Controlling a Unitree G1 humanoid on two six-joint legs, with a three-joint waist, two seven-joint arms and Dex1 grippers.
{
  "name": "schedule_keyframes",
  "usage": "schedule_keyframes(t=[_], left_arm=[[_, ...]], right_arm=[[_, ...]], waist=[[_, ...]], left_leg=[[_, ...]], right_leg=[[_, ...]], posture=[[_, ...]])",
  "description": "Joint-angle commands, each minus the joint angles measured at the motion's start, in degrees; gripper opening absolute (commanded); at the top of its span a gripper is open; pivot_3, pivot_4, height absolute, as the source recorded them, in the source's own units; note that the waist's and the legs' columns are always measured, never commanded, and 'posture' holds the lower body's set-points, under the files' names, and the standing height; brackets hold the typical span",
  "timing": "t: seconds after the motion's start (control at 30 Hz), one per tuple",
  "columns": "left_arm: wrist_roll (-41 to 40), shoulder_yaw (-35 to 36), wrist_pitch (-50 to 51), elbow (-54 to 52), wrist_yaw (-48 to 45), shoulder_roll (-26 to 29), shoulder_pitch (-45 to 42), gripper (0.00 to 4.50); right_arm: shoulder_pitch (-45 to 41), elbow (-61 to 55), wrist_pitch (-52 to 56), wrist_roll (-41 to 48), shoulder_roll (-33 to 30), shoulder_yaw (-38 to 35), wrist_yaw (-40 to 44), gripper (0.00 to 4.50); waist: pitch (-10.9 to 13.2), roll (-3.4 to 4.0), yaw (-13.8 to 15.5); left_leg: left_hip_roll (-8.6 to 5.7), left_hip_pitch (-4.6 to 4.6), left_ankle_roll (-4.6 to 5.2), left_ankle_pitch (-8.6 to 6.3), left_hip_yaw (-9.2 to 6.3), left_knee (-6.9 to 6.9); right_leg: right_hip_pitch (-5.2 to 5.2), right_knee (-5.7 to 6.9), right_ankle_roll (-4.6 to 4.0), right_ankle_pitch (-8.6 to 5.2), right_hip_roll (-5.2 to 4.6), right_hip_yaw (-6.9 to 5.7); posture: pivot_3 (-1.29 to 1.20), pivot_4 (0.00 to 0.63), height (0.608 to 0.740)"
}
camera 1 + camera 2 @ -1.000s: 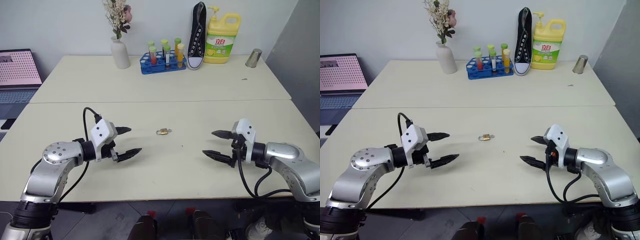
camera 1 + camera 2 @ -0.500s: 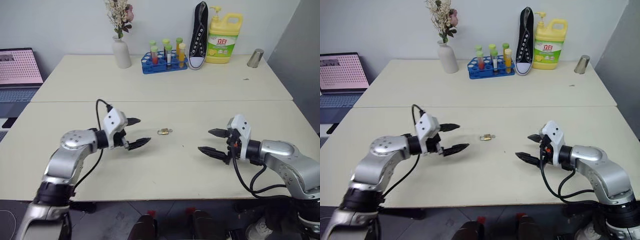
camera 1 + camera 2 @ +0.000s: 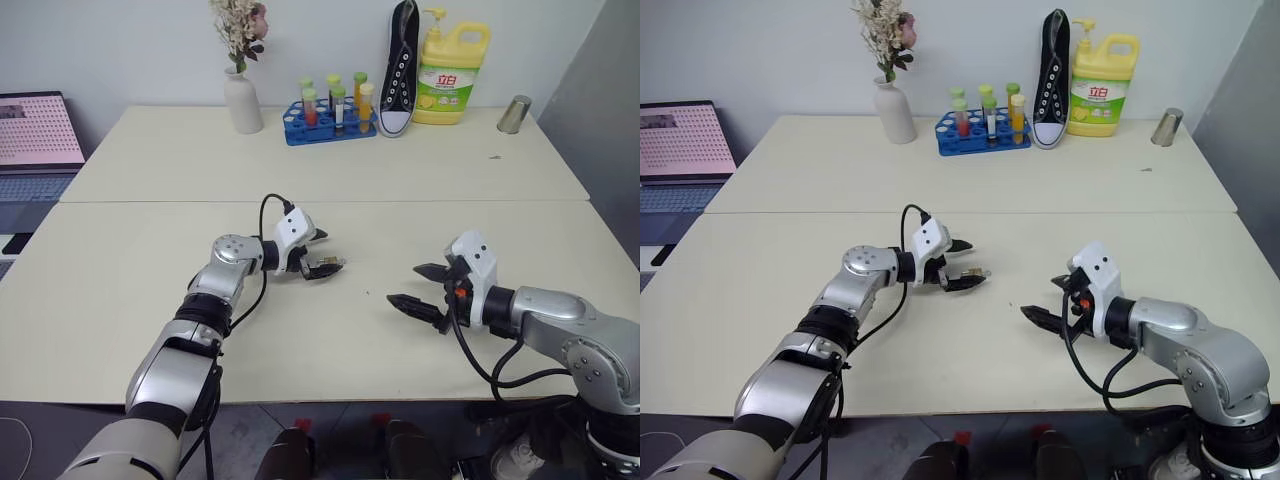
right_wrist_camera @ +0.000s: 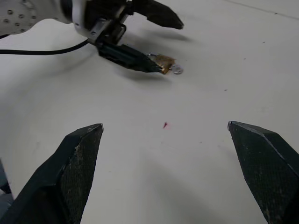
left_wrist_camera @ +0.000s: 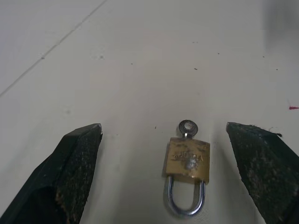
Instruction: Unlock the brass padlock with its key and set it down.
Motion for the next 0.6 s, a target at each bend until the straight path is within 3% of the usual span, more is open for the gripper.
schedule_keyframes(t=[0.03,0.6], left_arm=[[2.68,-0.63,-4.43,5.77,-1.81,-0.70,-3.25,4.50],[7.48,0.49,-1.05,15.55,-5.20,1.04,-8.25,4.50]], right_arm=[[1.34,-5.10,2.36,2.43,0.43,-2.98,-2.72,4.48],[3.06,-8.15,4.52,6.29,1.83,-4.90,-8.37,4.48]], waist=[[-0.01,-0.02,-0.04],[-0.01,-0.02,-0.46]], left_leg=[[0.00,-0.15,-0.09,0.05,0.02,0.06],[0.02,-0.21,0.07,-0.04,-0.01,0.67]], right_leg=[[-0.22,0.13,0.00,0.00,0.00,0.02],[-0.33,0.84,0.01,-0.01,0.12,0.05]], posture=[[0.00,0.150,0.740],[0.00,0.150,0.740]])
